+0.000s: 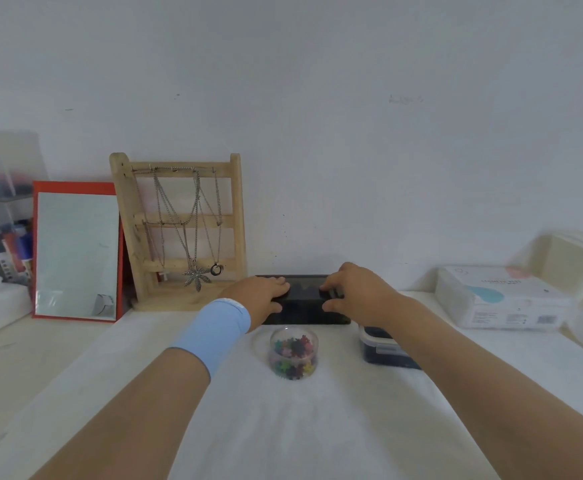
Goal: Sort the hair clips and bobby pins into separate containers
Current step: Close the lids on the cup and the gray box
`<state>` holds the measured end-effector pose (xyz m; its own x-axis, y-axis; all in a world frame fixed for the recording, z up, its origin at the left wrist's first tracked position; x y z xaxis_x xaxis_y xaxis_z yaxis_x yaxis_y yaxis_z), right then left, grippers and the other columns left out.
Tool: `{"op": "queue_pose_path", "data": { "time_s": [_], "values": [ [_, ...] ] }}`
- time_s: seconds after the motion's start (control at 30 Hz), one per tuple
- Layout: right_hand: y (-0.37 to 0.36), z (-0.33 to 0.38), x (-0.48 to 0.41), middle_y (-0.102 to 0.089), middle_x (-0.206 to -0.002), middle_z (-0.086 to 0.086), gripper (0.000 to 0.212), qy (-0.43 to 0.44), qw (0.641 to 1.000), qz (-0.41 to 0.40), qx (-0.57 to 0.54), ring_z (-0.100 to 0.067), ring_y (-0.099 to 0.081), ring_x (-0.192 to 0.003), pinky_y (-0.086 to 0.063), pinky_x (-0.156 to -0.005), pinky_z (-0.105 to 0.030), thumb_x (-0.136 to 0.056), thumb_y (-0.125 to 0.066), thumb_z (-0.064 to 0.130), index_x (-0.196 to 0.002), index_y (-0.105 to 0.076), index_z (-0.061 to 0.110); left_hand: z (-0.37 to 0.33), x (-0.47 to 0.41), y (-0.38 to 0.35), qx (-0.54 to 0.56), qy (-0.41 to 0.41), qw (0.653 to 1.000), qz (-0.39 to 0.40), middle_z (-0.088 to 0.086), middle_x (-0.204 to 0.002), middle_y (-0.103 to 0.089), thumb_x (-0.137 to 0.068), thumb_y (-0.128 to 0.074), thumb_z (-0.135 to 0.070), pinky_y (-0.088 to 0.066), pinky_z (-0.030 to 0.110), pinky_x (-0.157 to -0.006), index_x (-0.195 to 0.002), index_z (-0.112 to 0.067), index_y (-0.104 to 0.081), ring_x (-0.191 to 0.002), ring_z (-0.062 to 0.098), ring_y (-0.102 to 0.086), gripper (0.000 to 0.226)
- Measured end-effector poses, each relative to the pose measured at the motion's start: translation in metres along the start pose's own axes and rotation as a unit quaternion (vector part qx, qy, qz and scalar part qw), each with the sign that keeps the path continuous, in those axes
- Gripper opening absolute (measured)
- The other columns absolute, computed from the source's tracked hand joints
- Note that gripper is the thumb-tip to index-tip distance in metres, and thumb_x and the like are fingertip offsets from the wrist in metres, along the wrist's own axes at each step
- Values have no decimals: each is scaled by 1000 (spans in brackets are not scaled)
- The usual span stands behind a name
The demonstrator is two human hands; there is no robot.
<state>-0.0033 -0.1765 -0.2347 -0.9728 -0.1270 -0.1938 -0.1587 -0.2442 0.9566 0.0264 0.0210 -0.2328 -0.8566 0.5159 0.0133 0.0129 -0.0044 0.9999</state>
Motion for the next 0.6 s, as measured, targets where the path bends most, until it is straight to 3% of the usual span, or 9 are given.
{"op": "queue_pose_path", "data": {
  "time_s": [0.07, 0.13, 0.2, 0.33, 0.5, 0.6],
  "values": [
    [-1, -5, 0, -42, -119, -2, 43, -20, 1000, 1, -18, -21, -50, -101, -49, -90, -33, -88, -69, 44, -128, -58, 35, -1, -1, 1, -25, -4, 1000, -11, -4, -162, -23, -104, -44, -24, -29, 36, -116, -154, -21, -28, -144, 22, -28, 53],
    [-2, -8, -3, -36, -117, -2, 45, -34, 998, 10, -42, -22, -51, -95, -49, -83, -29, -87, -72, 38, -128, -55, 37, -2, -2, 1, -54, -9, 997, -46, 0, -155, -36, -103, -45, -25, -37, 40, -109, -149, -19, -39, -136, 24, -35, 47],
    [-4, -9, -9, -34, -114, -1, 46, -36, 997, 13, -61, -20, -53, -87, -46, -76, -25, -87, -74, 31, -128, -54, 34, 0, -5, 2, -35, -11, 997, -65, 1, -148, -44, -101, -48, -22, -40, 40, -106, -146, -21, -42, -132, 23, -39, 46],
    [-6, -10, -22, -39, -113, -2, 42, -31, 998, -9, -58, -20, -52, -88, -43, -76, -25, -86, -75, 24, -124, -57, 27, 4, -14, 6, 3, -12, 998, -60, 1, -146, -47, -100, -51, -21, -41, 36, -105, -146, -23, -46, -130, 23, -45, 46],
    [-7, -12, -30, -46, -108, 0, 42, -27, 998, -14, -47, -19, -52, -89, -42, -73, -26, -80, -79, 35, -117, -61, 26, 8, -26, 10, 24, 18, 999, -33, 3, -149, -45, -99, -53, -14, -38, 34, -108, -147, -24, -44, -132, 24, -46, 50],
    [-2, -18, -26, -51, -122, 0, 50, -16, 999, 10, -46, -19, -52, -99, -41, -80, -26, -83, -73, 44, -129, -58, 30, 6, -26, 7, 31, 29, 998, -37, 4, -146, -48, -97, -54, -15, -43, 36, -105, -146, -24, -45, -127, 25, -50, 50]
  ]
}}
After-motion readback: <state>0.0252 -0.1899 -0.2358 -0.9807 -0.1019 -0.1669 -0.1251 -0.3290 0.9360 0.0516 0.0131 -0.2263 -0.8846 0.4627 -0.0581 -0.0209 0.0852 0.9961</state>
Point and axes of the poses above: each hand's wrist, its own x-axis away from the middle knuckle, its own y-axis out of the back of the hand, z = x × y, the point moved 2 cm from there along -x, towards the middle knuckle
